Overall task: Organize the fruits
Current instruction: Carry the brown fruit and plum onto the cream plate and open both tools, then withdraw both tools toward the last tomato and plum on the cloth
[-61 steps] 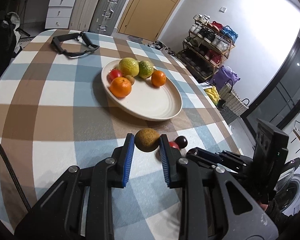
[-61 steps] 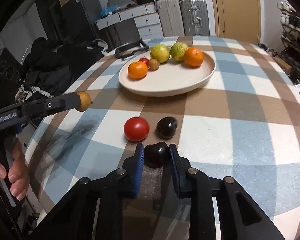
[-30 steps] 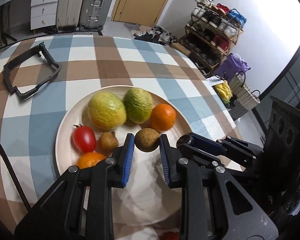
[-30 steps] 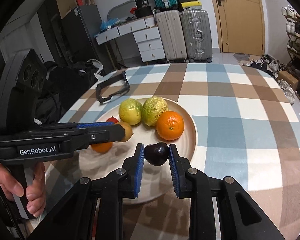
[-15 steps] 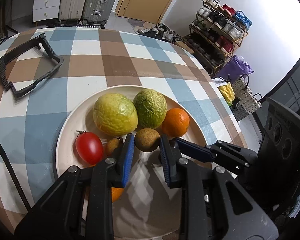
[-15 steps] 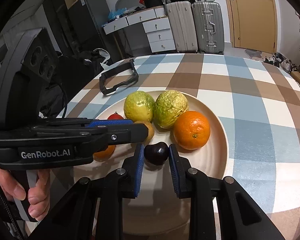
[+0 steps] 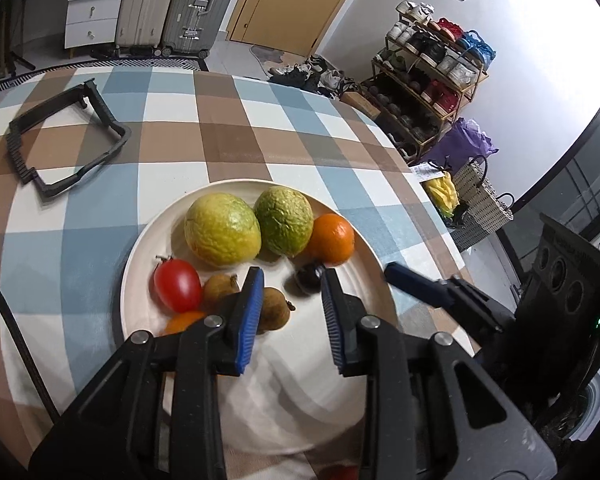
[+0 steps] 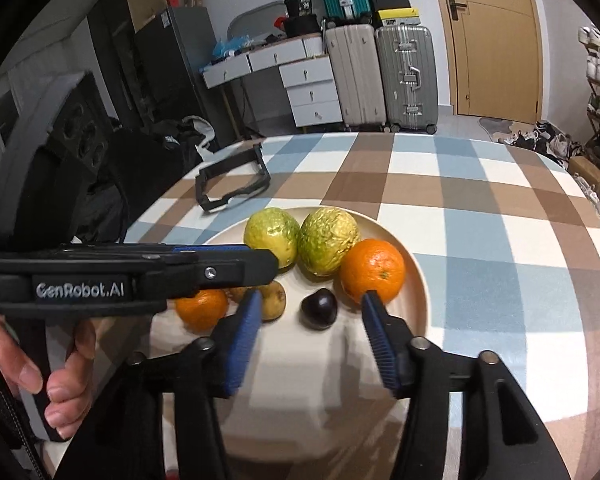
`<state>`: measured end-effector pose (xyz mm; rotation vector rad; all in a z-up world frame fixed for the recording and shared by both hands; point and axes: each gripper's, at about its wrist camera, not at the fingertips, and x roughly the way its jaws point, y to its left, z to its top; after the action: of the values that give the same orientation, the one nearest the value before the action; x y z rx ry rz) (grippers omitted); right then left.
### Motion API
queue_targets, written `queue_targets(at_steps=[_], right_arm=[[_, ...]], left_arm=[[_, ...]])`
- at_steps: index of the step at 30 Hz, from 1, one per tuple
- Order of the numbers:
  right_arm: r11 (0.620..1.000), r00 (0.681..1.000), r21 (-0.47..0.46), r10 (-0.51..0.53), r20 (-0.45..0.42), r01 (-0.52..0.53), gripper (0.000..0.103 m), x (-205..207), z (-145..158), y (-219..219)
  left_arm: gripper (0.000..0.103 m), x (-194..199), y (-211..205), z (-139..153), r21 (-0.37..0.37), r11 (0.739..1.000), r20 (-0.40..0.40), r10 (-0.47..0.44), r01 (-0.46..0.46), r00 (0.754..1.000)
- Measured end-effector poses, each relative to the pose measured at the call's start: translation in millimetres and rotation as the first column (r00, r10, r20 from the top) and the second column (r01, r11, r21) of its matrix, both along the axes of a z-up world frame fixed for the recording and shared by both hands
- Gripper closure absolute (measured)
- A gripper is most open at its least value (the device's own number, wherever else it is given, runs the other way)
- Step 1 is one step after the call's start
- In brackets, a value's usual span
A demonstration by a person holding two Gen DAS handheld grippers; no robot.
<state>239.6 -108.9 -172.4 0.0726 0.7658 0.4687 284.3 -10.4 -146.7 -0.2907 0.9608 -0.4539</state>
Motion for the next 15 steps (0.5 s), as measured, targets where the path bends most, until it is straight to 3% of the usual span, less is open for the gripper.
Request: queue_targets(at_steps=[2,7,9,13,15], right_arm=[[0.999,0.999,0.028,-0.025,0.025,0.025,0.029,-12.3,5.9,-10.7],[0.995,0.995,0.048,-0.085,0.055,0.082,0.019,-41.2,19.1,-31.7],[0.992,0.993,0.074,-0.105,0.058,0.100,0.017,-54.0,23.6,-40.0],[0.987,0.986,0.091,-0.139,0.087,0.131,0.008,-79.5,33.2,-49.8],[0.985,0.980,0.080,-0.160,0.116,0.151,0.006,-91.3,38.4,-52.1]], left_arm=[[0.069,-10.6,1.5,6.3,0.006,1.000,0.012,0.002,-0.002,1.000],[0.058,-42.6,2.0,27.0,0.050,0.999,0.075,0.015,-0.019,0.997],[0.046,-55.9,1.5,35.3,0.060,0.998,0.100,0.020,-0.027,0.995],[0.037,-81.4,1.4,50.3,0.069,0.997,0.140,0.036,-0.045,0.990],[0.022,-91.7,1.0,54.3,0.066,0.996,0.145,0.050,-0.060,0.988]])
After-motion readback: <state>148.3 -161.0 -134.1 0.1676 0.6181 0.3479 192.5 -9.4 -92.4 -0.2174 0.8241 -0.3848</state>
